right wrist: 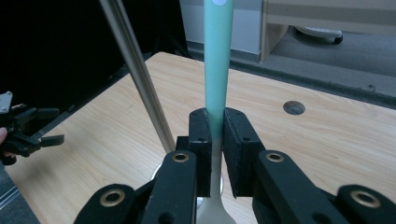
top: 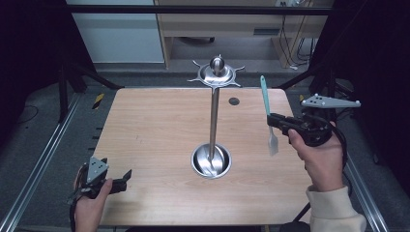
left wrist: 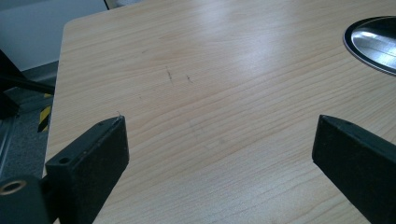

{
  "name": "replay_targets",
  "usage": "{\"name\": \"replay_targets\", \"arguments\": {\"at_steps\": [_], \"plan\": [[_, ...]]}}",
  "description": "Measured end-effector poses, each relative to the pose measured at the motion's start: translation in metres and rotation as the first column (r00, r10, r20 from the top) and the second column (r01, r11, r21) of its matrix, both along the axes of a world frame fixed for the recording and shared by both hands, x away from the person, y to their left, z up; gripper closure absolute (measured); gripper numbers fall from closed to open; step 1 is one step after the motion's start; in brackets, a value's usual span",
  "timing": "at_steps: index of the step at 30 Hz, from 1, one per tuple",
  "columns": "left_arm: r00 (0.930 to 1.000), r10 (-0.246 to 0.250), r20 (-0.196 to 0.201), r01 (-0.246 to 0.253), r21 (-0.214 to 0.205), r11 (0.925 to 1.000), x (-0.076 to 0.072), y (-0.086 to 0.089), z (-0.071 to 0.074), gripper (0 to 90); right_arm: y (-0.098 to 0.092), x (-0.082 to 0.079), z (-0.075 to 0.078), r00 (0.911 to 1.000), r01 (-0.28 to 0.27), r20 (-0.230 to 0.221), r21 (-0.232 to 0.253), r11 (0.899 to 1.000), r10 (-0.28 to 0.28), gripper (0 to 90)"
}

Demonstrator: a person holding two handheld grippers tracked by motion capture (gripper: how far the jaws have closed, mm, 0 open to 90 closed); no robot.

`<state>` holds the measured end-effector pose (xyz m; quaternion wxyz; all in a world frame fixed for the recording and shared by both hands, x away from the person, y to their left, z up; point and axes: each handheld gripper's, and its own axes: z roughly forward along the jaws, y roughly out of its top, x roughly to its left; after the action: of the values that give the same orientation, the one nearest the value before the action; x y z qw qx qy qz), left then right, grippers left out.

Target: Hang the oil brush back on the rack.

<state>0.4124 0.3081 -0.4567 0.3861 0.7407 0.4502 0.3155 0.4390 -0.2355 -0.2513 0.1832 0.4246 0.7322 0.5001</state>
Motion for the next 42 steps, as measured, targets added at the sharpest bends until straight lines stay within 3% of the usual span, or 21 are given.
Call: {"name": "replay_targets", "arguments": {"at_steps": [15, 28, 42], "plan": [[1.0000, 0.000, -0.001, 0.000, -0.002, 1.0000, 0.000, 0.000, 0.000, 3.4, 0.006, -0.016, 0.007, 0.9961, -0.053, 0.071, 0.010, 0.999, 0.052, 82.1], [1.0000, -0.001, -0.003, 0.001, 0.000, 1.0000, 0.000, 0.000, 0.000, 3.4, 0.016, -0.030, 0.008, 0.9769, -0.142, 0.161, -0.001, 0.990, 0.140, 82.0], [1.0000, -0.001, -0.001, 0.001, 0.001, 1.0000, 0.000, 0.000, 0.000, 3.4, 0.024, -0.029, 0.007, 0.9725, -0.173, 0.155, -0.018, 0.985, 0.174, 82.0]]}}
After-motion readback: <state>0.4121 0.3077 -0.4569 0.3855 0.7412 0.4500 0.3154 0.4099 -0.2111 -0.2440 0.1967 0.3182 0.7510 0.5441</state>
